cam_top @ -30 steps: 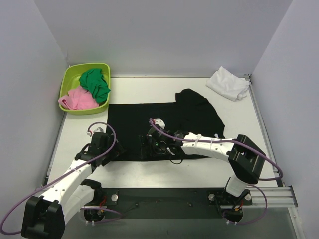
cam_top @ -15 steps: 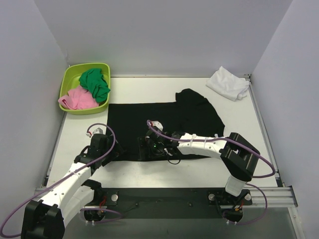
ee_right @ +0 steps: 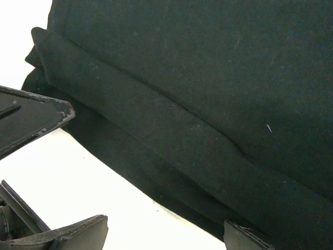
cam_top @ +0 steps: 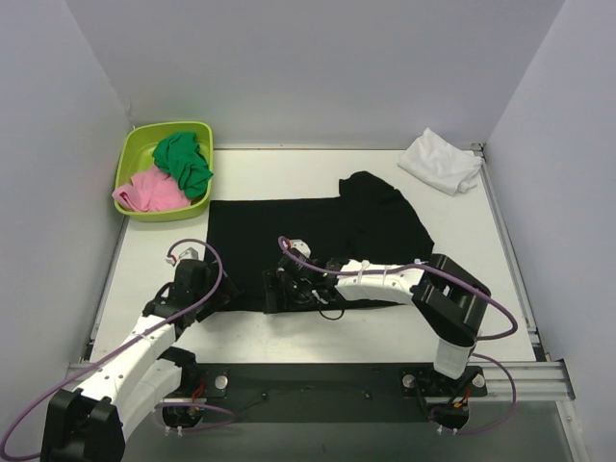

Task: Fold and stack the t-shirts
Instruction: Fold the flattened tshirt in 1/3 of the way

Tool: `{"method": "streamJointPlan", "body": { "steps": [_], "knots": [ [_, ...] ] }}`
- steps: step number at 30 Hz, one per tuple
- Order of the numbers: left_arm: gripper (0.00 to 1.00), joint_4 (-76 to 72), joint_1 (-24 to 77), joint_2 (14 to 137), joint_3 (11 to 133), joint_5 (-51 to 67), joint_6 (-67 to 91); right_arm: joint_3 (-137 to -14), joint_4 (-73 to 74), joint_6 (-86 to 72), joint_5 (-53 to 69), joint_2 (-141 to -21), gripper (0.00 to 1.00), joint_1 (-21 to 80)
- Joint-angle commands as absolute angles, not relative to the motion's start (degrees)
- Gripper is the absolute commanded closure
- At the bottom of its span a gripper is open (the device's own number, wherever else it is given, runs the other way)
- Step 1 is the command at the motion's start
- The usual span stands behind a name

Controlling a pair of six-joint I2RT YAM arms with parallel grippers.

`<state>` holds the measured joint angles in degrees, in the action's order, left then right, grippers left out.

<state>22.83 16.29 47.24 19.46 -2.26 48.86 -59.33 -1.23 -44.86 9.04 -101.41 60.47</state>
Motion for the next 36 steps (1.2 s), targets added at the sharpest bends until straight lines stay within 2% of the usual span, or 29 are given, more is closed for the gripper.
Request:
{"method": "streamJointPlan", "body": {
  "steps": [1,27,36],
  "knots": [
    [0.02,24.87,15.91,46.41,19.16,-2.99,48.52,-61.35,-1.85,-45.0,8.88,-102.48,0.06,60.73],
    [0.02,25.22,15.91,46.49,19.34,-3.16,48.17,-68.38,-0.18,-40.96,8.61,-109.68,0.07,46.94],
    [0.03,25.4,16.0,46.85,19.6,-3.43,47.9,-69.53,3.95,-38.32,8.79,-107.32,0.08,45.26]
  ]
}}
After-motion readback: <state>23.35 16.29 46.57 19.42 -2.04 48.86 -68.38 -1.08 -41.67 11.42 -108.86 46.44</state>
